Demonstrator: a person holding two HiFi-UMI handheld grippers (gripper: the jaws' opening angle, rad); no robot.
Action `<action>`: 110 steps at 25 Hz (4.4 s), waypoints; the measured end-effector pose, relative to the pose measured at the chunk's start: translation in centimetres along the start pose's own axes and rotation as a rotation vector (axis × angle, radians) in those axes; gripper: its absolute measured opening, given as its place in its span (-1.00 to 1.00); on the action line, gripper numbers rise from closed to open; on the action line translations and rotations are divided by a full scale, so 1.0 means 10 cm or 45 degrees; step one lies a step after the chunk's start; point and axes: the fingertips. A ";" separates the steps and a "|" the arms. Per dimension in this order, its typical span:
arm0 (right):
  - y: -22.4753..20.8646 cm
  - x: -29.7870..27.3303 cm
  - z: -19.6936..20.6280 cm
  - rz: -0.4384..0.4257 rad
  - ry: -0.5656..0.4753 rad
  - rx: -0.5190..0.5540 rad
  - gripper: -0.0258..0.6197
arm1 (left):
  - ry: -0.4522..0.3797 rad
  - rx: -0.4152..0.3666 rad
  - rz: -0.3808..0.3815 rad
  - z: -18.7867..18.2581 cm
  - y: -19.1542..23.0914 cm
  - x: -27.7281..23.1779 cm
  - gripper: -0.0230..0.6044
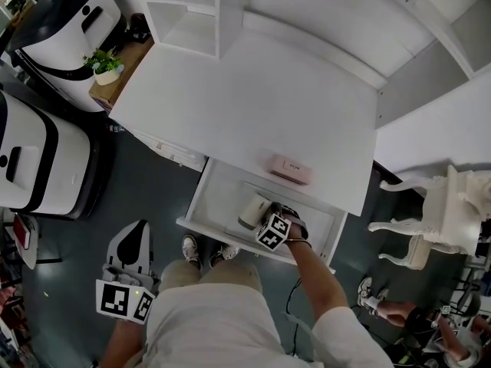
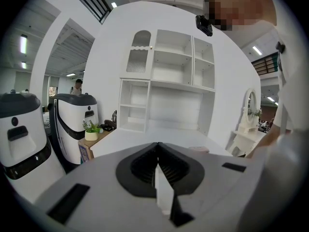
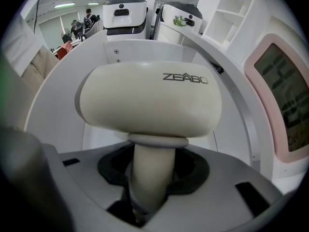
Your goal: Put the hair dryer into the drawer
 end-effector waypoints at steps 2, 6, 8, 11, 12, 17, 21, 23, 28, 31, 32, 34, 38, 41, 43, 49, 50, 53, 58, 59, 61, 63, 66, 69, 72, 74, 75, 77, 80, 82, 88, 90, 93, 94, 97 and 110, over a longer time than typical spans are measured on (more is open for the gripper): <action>0.00 -0.02 0.00 -0.036 0.023 0.010 -0.38 | -0.002 0.007 -0.002 0.01 0.01 0.01 -0.88; -0.01 -0.03 -0.01 -0.095 0.075 0.045 -0.38 | -0.007 0.011 -0.007 0.01 0.02 0.01 -0.88; 0.01 -0.02 0.01 -0.132 0.110 0.053 -0.38 | -0.012 0.015 -0.012 0.01 0.04 0.02 -0.88; 0.04 -0.02 0.03 -0.157 0.147 0.065 -0.38 | -0.022 0.017 -0.015 -0.01 0.04 0.04 -0.88; 0.04 -0.02 0.03 -0.158 0.155 0.067 -0.38 | -0.025 0.016 -0.015 -0.01 0.04 0.04 -0.88; 0.05 -0.03 0.02 -0.149 0.175 0.099 -0.37 | -0.033 0.016 -0.016 -0.01 0.00 0.06 -0.88; 0.04 -0.03 0.03 -0.144 0.178 0.094 -0.37 | -0.043 0.014 -0.015 -0.02 -0.01 0.08 -0.88; 0.04 -0.02 0.03 -0.151 0.188 0.070 -0.37 | -0.044 0.016 -0.018 -0.02 -0.01 0.09 -0.88; 0.04 0.00 0.06 -0.157 0.211 0.057 -0.36 | -0.043 0.020 -0.012 -0.01 -0.04 0.09 -0.88; 0.04 0.00 0.10 -0.163 0.224 0.045 -0.35 | -0.040 0.032 -0.009 0.02 -0.04 0.09 -0.88; 0.05 0.00 0.10 -0.158 0.225 0.045 -0.35 | -0.039 0.039 -0.007 0.03 -0.04 0.08 -0.88; 0.06 0.00 0.10 -0.141 0.228 0.060 -0.35 | -0.041 0.047 0.000 0.04 -0.06 0.07 -0.88; 0.06 0.01 0.09 -0.116 0.229 0.075 -0.35 | -0.050 0.043 0.019 0.02 -0.09 0.03 -0.88; 0.06 0.01 0.10 -0.107 0.224 0.053 -0.35 | -0.051 0.048 0.024 0.03 -0.10 0.02 -0.88; 0.05 0.01 0.10 -0.100 0.221 0.051 -0.34 | -0.051 0.056 0.027 0.04 -0.10 0.02 -0.88; 0.02 0.01 0.13 -0.116 0.248 0.016 -0.31 | -0.054 0.065 0.043 0.01 -0.11 -0.02 -0.88; 0.02 0.01 0.15 -0.126 0.262 0.016 -0.27 | -0.053 0.066 0.045 0.01 -0.11 -0.03 -0.88; 0.02 0.02 0.18 -0.138 0.279 0.021 -0.21 | -0.051 0.073 0.048 0.03 -0.11 -0.02 -0.88; 0.02 0.02 0.18 -0.108 0.269 0.028 -0.21 | -0.053 0.081 0.059 0.04 -0.11 -0.04 -0.88; 0.02 0.02 0.17 -0.102 0.267 0.029 -0.21 | -0.054 0.082 0.061 0.04 -0.11 -0.04 -0.88; 0.02 0.03 0.17 -0.091 0.264 0.029 -0.21 | -0.055 0.083 0.064 0.03 -0.11 -0.03 -0.88; 0.02 0.04 0.17 -0.075 0.256 0.027 -0.18 | -0.055 0.085 0.067 0.04 -0.12 -0.03 -0.88; -0.01 0.04 0.17 -0.029 0.231 0.021 -0.12 | -0.051 0.088 0.075 0.06 -0.13 -0.04 -0.88; -0.07 0.05 0.14 0.022 0.180 -0.027 0.08 | -0.045 0.094 0.092 0.10 -0.15 -0.06 -0.88; -0.09 0.10 0.14 0.053 0.158 -0.074 0.18 | -0.037 0.098 0.124 0.12 -0.17 -0.11 -0.88; -0.10 0.15 0.15 0.071 0.154 -0.090 0.19 | -0.037 0.093 0.151 0.12 -0.20 -0.16 -0.88; -0.11 0.18 0.16 0.089 0.148 -0.098 0.19 | -0.038 0.088 0.167 0.11 -0.22 -0.19 -0.88; -0.15 0.25 0.17 0.140 0.135 -0.122 0.19 | -0.039 0.069 0.207 0.09 -0.28 -0.22 -0.88; -0.23 0.38 0.15 0.207 0.125 -0.192 0.19 | -0.037 0.063 0.261 0.08 -0.29 -0.25 -0.88; -0.32 0.52 0.11 0.264 0.114 -0.238 0.19 | -0.040 0.061 0.301 0.06 -0.29 -0.29 -0.88; -0.56 1.04 0.08 0.447 0.073 -0.558 0.19 | -0.080 0.000 0.460 -0.12 -0.36 -0.36 -0.88; -0.56 1.19 0.10 0.480 0.072 -0.669 0.18 | -0.120 -0.023 0.541 -0.22 -0.39 -0.35 -0.88; -0.47 1.37 0.09 0.526 0.077 -0.730 0.10 | -0.153 -0.056 0.625 -0.31 -0.40 -0.30 -0.88; -0.45 1.44 0.08 0.547 0.074 -0.755 0.05 | -0.158 -0.058 0.645 -0.32 -0.40 -0.28 -0.88; -0.47 1.70 0.05 0.644 0.050 -0.895 -0.08 | -0.176 -0.058 0.701 -0.35 -0.40 -0.23 -0.88; -0.32 2.58 -0.44 0.826 -0.290 -1.523 -0.89 | -0.288 -0.106 0.730 -0.52 0.00 0.17 -0.88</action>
Point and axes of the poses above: the fingertips, and each gripper's own axes: x backward along the fingers, y to its left, z out of its underside, and after that the axes turned 14 degrees about z, right-handed
